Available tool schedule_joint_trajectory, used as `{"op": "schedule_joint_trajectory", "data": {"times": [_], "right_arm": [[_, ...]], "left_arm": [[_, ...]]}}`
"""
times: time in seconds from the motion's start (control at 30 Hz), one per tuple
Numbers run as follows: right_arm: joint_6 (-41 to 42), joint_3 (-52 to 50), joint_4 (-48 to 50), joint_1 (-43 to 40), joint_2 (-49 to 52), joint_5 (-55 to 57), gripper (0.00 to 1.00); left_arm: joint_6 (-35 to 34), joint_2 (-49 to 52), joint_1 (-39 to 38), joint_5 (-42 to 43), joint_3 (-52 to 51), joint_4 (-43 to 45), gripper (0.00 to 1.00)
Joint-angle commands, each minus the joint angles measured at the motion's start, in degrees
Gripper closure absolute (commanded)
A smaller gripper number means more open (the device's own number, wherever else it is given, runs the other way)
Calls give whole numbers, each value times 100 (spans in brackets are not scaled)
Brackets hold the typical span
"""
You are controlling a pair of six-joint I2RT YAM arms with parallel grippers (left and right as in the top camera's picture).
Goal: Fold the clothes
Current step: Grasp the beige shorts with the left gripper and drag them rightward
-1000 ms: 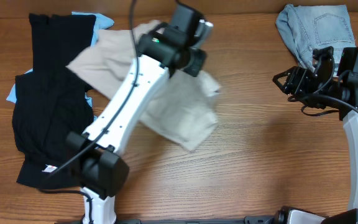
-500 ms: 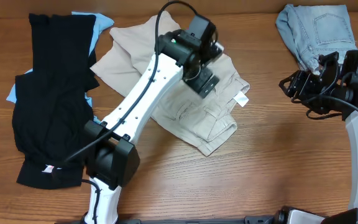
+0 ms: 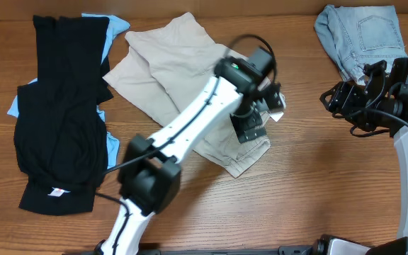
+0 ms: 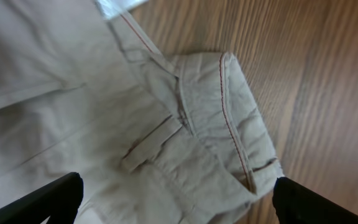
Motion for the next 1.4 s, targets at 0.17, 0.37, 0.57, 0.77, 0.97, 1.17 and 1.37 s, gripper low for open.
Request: {"op": "schedule_joint_trajectory", "data": {"times": [0.17, 0.37, 0.57, 0.77, 0.97, 1.17, 1.37], "right_arm": [[-68, 184, -4, -22, -116, 42, 24], [-63, 184, 79, -22, -116, 59, 24], [-63, 184, 138, -22, -116, 59, 24], [-63, 184, 129, -15, -116, 57, 24], [-61, 181, -7, 9, -116, 46, 25], [-63, 175, -72, 306, -92, -7, 25], [-20, 173, 118, 944, 175, -9, 25]], "left_arm": [[133, 1062, -144, -1012, -105, -7, 18], [-372, 1139, -140, -1556, -87, 26, 35], [-815, 1130, -136, -2000, 0, 33, 85], [-1515, 1117, -44, -2577, 688, -138, 96], [-2319, 1117, 179, -2573, 2315, -741, 96], [-2667, 1117, 345, -2568, 4258, -938, 96], [-2669, 1117, 348, -2568, 5855, -822, 96]]}}
